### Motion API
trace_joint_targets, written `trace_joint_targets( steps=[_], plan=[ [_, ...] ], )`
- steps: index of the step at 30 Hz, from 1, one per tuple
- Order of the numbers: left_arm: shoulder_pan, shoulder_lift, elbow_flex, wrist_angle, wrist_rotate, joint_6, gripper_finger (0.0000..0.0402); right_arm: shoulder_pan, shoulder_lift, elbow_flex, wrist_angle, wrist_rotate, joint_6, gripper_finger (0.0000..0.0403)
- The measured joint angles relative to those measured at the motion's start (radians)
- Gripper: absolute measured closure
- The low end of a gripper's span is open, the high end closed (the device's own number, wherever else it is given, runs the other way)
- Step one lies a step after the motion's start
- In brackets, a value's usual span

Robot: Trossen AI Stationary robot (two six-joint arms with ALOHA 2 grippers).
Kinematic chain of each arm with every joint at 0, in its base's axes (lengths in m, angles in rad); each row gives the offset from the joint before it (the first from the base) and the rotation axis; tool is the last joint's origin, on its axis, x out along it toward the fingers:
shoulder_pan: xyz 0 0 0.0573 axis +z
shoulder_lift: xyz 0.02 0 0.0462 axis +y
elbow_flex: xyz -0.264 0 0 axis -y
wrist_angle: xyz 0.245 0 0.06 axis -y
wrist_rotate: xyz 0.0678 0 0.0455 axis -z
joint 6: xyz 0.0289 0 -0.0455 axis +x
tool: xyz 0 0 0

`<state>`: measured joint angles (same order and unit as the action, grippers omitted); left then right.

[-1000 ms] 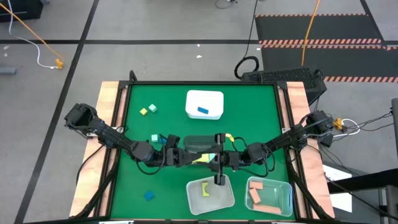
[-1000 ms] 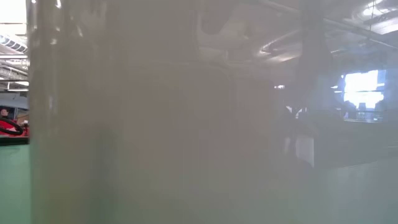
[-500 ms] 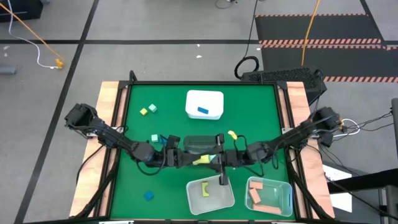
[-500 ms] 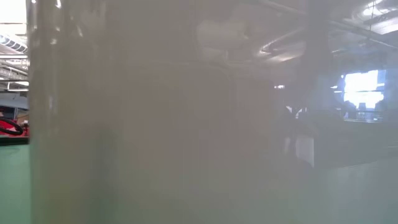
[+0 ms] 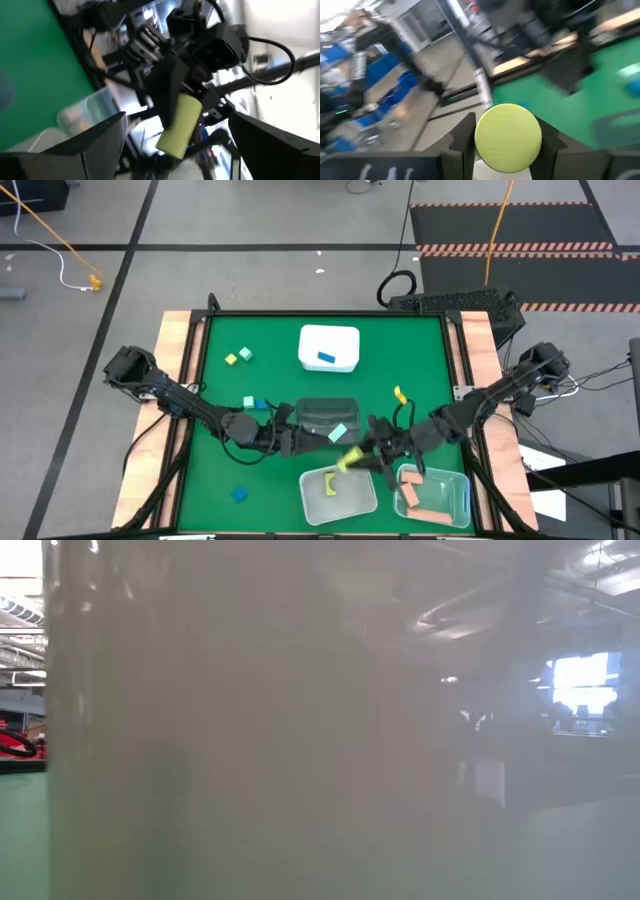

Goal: Sort & place blocks by color
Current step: Put the bottom light green block into the gray bin

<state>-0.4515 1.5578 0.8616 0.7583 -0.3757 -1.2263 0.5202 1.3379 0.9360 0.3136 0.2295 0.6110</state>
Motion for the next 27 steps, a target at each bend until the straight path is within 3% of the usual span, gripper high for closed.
trace_joint_targets(
  steps=[9, 17, 27],
  plan=[
    [0.001, 0.000, 0.000, -0.032, 0.216, -0.009, 0.0113, 0.125, 0.153, 0.000, 0.019, 0.058, 0.272, 0.0292],
    [-0.035, 0.000, 0.000, -0.030, 0.219, 0.047, 0.0150, 0.185, 0.333, 0.010, 0.153, 0.090, 0.485, 0.0292],
    [-0.107, 0.000, 0.000, -0.038, 0.219, 0.092, 0.0150, 0.190, 0.449, 0.097, 0.146, 0.112, 0.504, 0.0292]
  ],
)
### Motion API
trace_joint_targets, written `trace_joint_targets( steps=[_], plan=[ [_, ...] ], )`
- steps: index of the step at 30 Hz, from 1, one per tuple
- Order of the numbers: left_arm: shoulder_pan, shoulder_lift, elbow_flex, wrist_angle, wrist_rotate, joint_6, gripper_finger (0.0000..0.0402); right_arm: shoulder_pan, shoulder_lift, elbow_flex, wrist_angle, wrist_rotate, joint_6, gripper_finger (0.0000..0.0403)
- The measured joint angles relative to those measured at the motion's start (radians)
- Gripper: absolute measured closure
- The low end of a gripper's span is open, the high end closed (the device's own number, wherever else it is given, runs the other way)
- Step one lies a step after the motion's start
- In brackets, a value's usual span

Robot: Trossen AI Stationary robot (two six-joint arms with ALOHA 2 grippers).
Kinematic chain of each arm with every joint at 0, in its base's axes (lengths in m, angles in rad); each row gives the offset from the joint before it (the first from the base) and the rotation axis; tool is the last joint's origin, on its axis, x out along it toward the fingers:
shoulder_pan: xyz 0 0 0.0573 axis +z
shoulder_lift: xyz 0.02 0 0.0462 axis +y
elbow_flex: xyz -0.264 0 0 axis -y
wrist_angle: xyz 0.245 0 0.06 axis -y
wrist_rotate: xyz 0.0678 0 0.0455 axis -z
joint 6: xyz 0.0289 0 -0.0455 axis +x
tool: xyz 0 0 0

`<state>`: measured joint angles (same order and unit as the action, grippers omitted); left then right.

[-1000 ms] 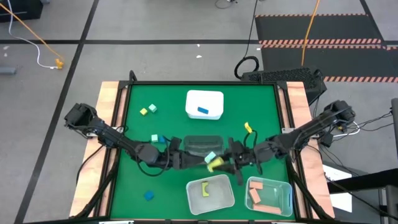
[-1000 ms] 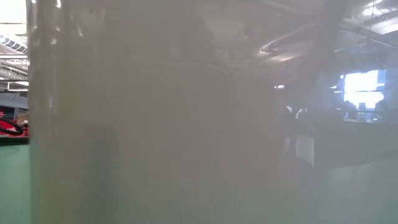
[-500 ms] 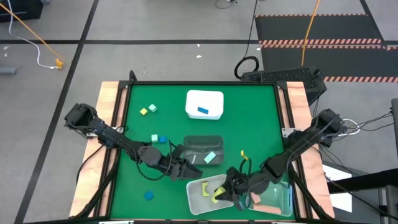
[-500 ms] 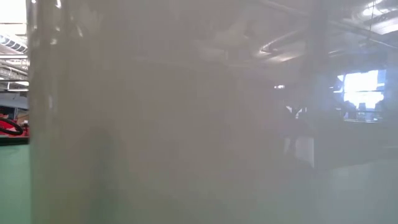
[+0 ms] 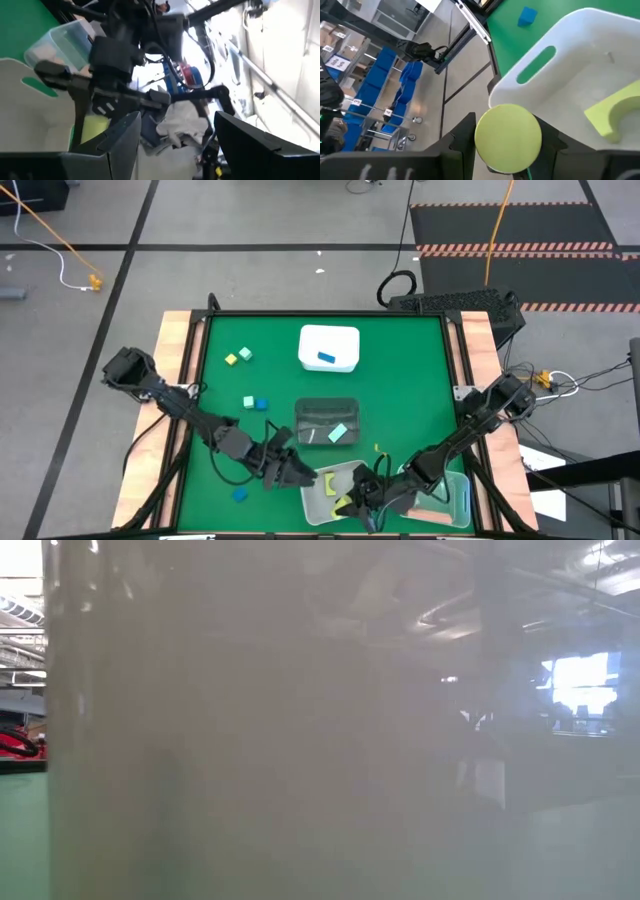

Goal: Sort & place blocks by color
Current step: Put the bottom light green block into the gray bin, then put the bottom blue block into the white bin

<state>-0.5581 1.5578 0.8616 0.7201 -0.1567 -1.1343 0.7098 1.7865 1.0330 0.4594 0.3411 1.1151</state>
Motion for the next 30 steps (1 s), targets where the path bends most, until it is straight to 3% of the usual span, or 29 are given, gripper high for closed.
trace_joint_targets(
  steps=[5, 11, 16, 24, 30],
  plan=[
    [-0.062, 0.000, 0.000, -0.062, 0.000, 0.015, 0.0153, -0.001, 0.000, 0.000, -0.020, 0.003, -0.002, 0.0279],
    [-0.157, 0.000, 0.000, -0.222, 0.018, -0.064, 0.0177, -0.004, 0.000, 0.000, -0.028, -0.001, -0.001, 0.0173],
    [-0.227, 0.000, 0.000, -0.386, 0.018, -0.187, 0.0199, -0.004, 0.000, 0.000, -0.025, -0.029, -0.001, 0.0123],
    [-0.324, 0.000, 0.000, -0.622, 0.085, -0.471, 0.0241, -0.009, 0.000, -0.001, -0.015, -0.186, -0.001, 0.0113],
    [-0.379, 0.000, 0.000, -0.720, 0.115, -0.627, 0.0276, -0.010, 0.000, -0.001, -0.015, -0.189, -0.029, 0.0116]
  ],
)
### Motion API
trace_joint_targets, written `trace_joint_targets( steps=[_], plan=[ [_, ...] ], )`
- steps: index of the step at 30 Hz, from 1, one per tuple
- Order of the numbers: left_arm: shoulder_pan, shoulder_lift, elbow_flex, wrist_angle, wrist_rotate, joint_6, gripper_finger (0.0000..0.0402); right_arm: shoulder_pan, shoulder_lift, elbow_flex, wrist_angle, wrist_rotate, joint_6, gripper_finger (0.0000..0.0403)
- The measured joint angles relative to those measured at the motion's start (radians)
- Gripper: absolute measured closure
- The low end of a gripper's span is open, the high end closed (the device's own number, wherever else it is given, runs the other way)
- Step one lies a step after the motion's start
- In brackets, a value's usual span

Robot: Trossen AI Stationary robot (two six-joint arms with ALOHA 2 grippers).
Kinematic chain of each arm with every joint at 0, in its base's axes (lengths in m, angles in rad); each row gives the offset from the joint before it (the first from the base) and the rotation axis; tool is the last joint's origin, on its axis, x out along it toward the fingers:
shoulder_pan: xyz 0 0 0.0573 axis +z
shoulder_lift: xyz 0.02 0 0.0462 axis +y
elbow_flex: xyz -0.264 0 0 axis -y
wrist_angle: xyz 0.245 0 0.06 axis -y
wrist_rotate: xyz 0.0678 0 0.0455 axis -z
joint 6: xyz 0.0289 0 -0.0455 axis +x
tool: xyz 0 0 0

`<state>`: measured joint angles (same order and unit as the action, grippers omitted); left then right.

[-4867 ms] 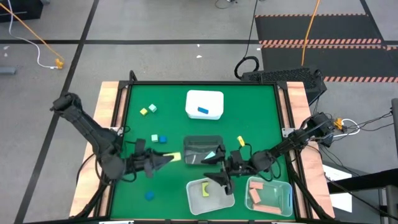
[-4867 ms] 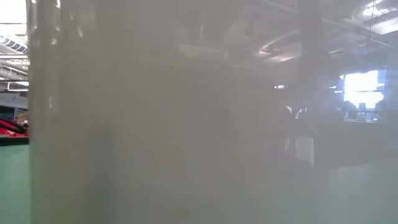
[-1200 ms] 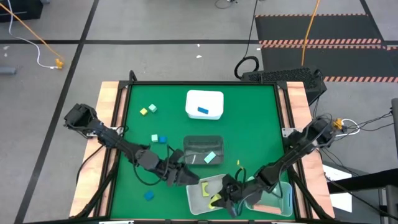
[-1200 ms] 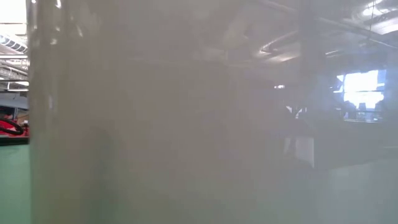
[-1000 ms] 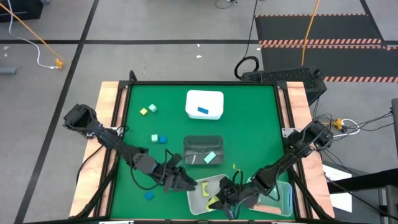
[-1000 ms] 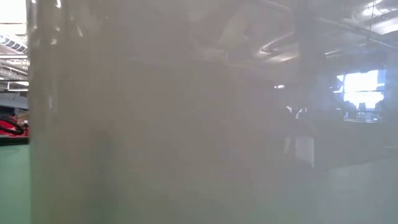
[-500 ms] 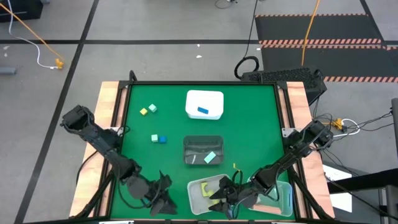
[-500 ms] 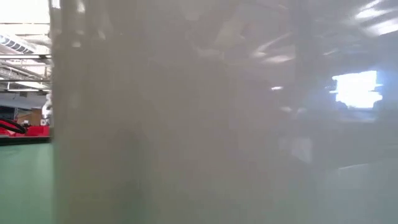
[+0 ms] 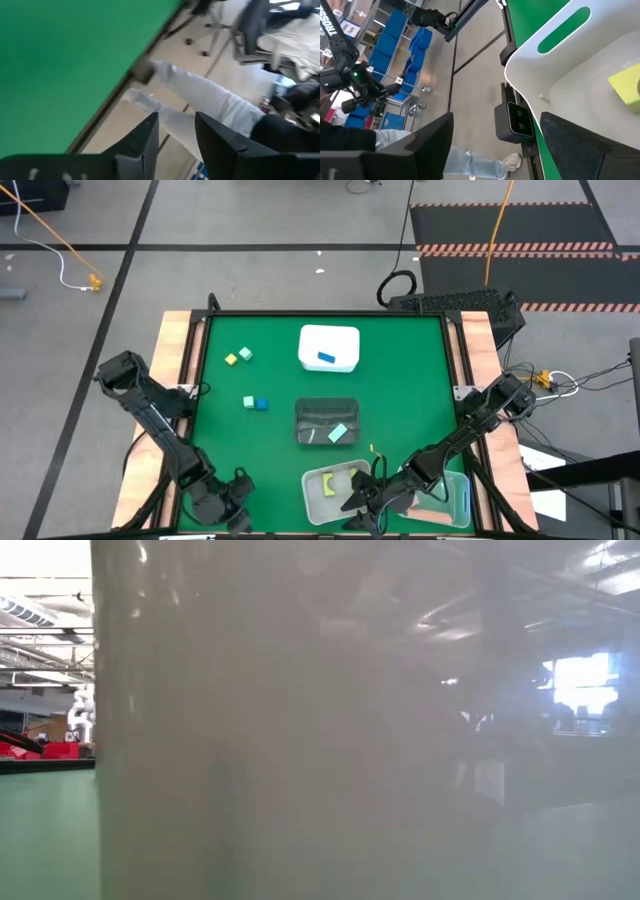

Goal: Sort & place blocks by color
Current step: Put the bottom blue block into the white bin

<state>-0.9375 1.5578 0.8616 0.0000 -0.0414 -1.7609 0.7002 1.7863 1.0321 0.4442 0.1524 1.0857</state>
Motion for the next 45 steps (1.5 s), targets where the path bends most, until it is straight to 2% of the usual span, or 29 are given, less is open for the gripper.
trace_joint_targets(
  steps=[7, 12, 18, 24, 36, 40, 45],
  plan=[
    [-0.021, 0.000, 0.000, -0.242, 0.001, -0.165, 0.0303, -0.025, 0.000, 0.000, 0.000, 0.000, -0.009, 0.0117],
    [-0.019, 0.000, 0.000, -0.434, 0.000, -0.272, 0.0304, -0.052, 0.000, 0.000, 0.000, 0.000, -0.009, 0.0117],
    [-0.019, 0.000, 0.000, -0.559, -0.006, -0.331, 0.0304, -0.076, 0.000, 0.000, 0.000, 0.000, -0.009, 0.0117],
    [-0.019, 0.000, 0.000, -0.575, -0.087, -0.301, 0.0304, -0.090, 0.000, 0.000, 0.000, 0.000, -0.009, 0.0117],
    [-0.019, 0.000, 0.000, -0.563, -0.091, -0.250, 0.0299, -0.095, 0.000, -0.001, 0.000, 0.002, -0.009, 0.0117],
    [-0.019, 0.000, 0.000, -0.563, -0.091, -0.250, 0.0273, -0.095, 0.000, -0.001, 0.000, 0.002, -0.009, 0.0117],
    [-0.019, 0.000, 0.000, -0.555, -0.091, -0.250, 0.0215, -0.095, 0.000, -0.001, 0.000, 0.002, -0.009, 0.0117]
  ],
)
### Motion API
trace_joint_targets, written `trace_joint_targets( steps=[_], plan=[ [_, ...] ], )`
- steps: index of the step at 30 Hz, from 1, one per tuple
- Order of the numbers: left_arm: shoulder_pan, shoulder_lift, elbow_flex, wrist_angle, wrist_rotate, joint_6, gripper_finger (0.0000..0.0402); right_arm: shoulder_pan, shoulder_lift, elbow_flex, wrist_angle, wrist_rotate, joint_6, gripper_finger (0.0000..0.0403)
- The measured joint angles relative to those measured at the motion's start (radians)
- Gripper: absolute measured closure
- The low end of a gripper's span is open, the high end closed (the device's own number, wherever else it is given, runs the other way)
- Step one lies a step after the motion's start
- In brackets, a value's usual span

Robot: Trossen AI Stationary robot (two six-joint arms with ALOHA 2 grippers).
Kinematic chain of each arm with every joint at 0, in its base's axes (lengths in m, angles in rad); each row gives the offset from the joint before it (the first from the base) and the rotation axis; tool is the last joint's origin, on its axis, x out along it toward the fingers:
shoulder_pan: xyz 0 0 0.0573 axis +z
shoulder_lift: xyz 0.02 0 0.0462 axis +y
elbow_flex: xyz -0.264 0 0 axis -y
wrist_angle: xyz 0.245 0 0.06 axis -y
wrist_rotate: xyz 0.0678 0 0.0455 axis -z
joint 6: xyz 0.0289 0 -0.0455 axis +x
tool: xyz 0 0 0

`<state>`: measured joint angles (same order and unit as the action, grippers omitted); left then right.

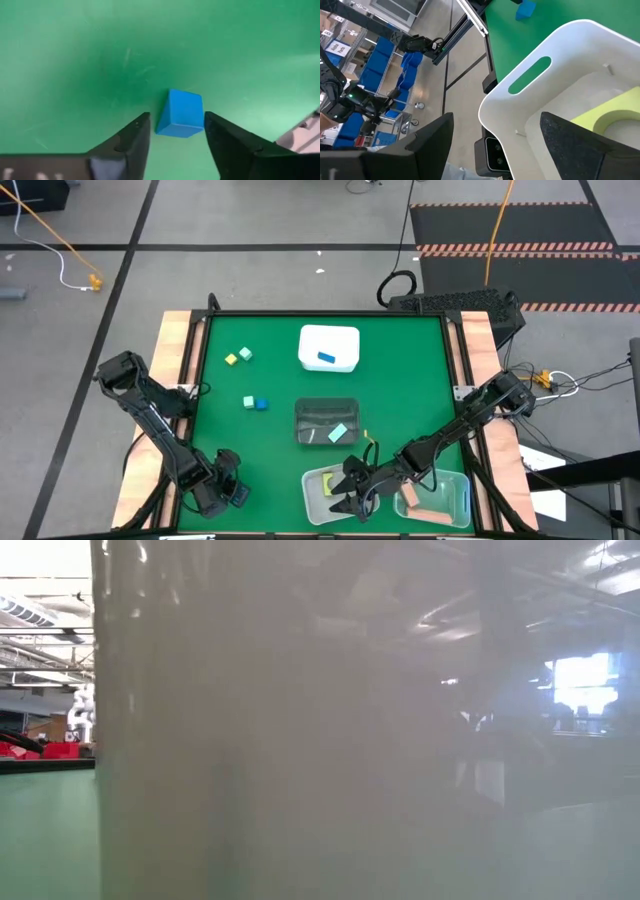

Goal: Sort & place blocks by color
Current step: Put the bottom blue block into the white bin

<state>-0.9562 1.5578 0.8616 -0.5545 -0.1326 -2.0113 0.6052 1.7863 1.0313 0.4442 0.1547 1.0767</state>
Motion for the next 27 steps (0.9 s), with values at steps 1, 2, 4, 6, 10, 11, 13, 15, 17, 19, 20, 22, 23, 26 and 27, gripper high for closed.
trace_joint_targets(
  steps=[1, 2, 4, 6, 10, 11, 13, 15, 17, 19, 20, 22, 23, 26, 27],
  plan=[
    [0.000, 0.000, 0.000, 0.010, 0.000, 0.000, 0.0203, 0.000, 0.000, 0.000, 0.000, 0.000, 0.000, 0.0117],
    [0.000, 0.000, 0.000, 0.022, 0.000, 0.000, 0.0192, 0.000, 0.000, 0.000, 0.000, 0.000, 0.000, 0.0117],
    [0.000, 0.000, 0.000, 0.062, 0.000, 0.000, 0.0172, 0.000, 0.000, 0.000, 0.000, 0.000, 0.000, 0.0117],
    [0.000, 0.000, 0.000, 0.110, 0.000, 0.011, 0.0156, 0.000, 0.000, 0.000, 0.000, 0.000, 0.000, 0.0117],
    [0.000, 0.000, 0.000, 0.132, -0.002, 0.040, 0.0141, 0.000, 0.000, 0.000, 0.000, 0.000, 0.000, 0.0117],
    [0.000, 0.000, 0.000, 0.113, -0.002, 0.040, 0.0140, 0.000, 0.000, 0.000, 0.000, 0.000, 0.000, 0.0117],
    [-0.004, 0.000, 0.000, 0.085, -0.002, 0.044, 0.0142, 0.000, 0.000, 0.000, 0.000, 0.000, 0.000, 0.0117],
    [-0.006, 0.000, 0.000, 0.066, -0.002, 0.055, 0.0145, 0.000, 0.000, 0.000, 0.000, 0.000, 0.000, 0.0117],
    [-0.006, 0.000, 0.000, 0.040, -0.002, 0.055, 0.0148, 0.000, 0.000, 0.000, 0.000, 0.000, 0.000, 0.0117],
    [-0.006, 0.000, 0.000, 0.019, -0.002, 0.059, 0.0148, 0.000, 0.000, 0.000, 0.000, 0.000, 0.000, 0.0117],
    [-0.006, 0.000, 0.000, 0.016, -0.002, 0.065, 0.0148, 0.000, 0.000, 0.000, 0.000, 0.000, 0.000, 0.0117],
    [-0.006, 0.005, 0.000, 0.027, -0.002, 0.074, 0.0148, 0.000, 0.000, 0.000, 0.000, 0.000, 0.000, 0.0117],
    [-0.005, 0.012, 0.000, 0.031, -0.003, 0.083, 0.0148, 0.000, 0.000, 0.000, 0.000, 0.000, 0.000, 0.0117],
    [-0.006, 0.046, 0.000, 0.035, -0.010, 0.119, 0.0148, 0.000, 0.000, 0.000, 0.000, 0.000, 0.000, 0.0117],
    [-0.006, 0.062, 0.002, 0.038, -0.011, 0.138, 0.0149, 0.000, 0.000, 0.000, 0.000, 0.000, 0.000, 0.0117]
  ],
)
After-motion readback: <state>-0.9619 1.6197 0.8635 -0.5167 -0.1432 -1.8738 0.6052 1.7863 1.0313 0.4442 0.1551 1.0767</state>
